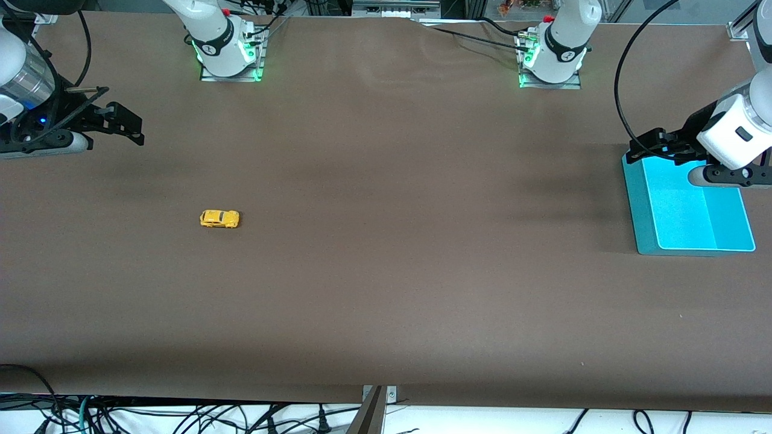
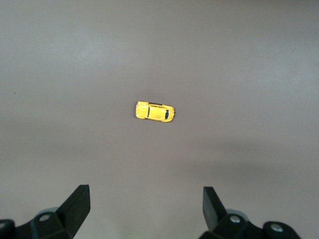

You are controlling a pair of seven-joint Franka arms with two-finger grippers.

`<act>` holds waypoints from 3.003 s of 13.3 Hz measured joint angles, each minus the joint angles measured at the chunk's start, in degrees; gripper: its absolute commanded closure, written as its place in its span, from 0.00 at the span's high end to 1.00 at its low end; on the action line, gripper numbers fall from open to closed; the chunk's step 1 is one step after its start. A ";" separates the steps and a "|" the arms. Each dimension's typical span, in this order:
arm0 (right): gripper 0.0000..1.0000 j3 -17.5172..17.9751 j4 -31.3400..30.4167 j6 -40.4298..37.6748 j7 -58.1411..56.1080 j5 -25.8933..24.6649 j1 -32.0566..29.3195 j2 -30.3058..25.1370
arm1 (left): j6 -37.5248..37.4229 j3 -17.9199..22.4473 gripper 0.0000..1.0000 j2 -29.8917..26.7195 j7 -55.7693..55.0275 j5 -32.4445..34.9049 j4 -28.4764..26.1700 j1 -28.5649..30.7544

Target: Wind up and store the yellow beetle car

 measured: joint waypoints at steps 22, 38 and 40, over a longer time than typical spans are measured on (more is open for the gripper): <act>1.00 -0.09 1.47 -0.64 -0.27 0.01 -0.05 0.32 | 0.00 0.00 1.00 0.01 0.00 0.00 0.01 -0.16; 1.00 2.15 -18.92 23.70 -31.26 -0.05 1.87 9.33 | 0.00 -0.01 1.00 0.10 0.00 0.00 0.08 -0.39; 1.00 2.12 -25.17 31.55 -41.41 -0.05 1.83 8.96 | 0.00 -0.01 1.00 0.10 0.00 0.00 0.08 -0.43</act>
